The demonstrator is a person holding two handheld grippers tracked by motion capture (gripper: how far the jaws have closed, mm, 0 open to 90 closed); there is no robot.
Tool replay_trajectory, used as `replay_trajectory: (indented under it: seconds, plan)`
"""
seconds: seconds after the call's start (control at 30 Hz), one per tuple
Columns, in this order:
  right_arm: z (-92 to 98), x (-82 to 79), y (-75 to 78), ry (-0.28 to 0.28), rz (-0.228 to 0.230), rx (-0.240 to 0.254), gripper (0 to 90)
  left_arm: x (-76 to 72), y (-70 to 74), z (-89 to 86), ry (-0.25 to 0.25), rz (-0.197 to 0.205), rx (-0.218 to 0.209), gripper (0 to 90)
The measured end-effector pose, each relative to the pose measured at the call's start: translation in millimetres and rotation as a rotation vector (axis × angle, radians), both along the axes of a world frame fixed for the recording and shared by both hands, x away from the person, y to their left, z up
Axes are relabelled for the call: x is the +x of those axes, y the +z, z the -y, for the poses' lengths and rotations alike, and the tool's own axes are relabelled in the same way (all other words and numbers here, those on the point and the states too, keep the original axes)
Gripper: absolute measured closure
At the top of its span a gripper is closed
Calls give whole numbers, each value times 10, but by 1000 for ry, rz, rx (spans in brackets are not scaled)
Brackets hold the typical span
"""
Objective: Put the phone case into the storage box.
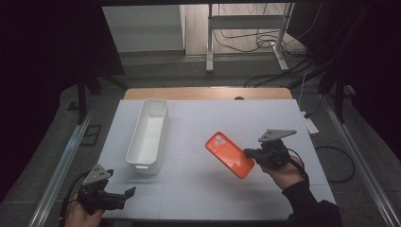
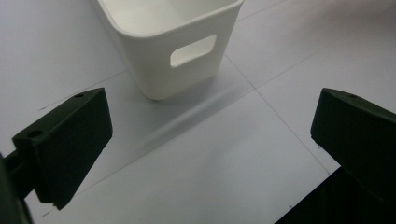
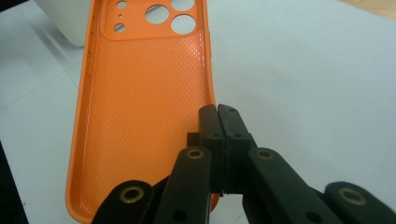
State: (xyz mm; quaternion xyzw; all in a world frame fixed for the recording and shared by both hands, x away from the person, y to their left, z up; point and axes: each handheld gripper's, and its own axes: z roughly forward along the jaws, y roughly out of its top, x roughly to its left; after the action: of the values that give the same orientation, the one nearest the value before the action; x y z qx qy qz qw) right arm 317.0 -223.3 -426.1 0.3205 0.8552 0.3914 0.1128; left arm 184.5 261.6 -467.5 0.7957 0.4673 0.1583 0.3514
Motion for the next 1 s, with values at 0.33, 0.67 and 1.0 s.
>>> replay_trajectory:
  seconds: [0.33,0.67,1.0]
  plan:
    - [-3,-23,51,1,33,27,888,83,96,127,-35,31,36,0]
    - [2,-16,88,-18,59,30,888,227,214,272,-78,24,7,1]
    - [6,-21,129,-26,76,38,888,382,308,412,-148,32,-21,1]
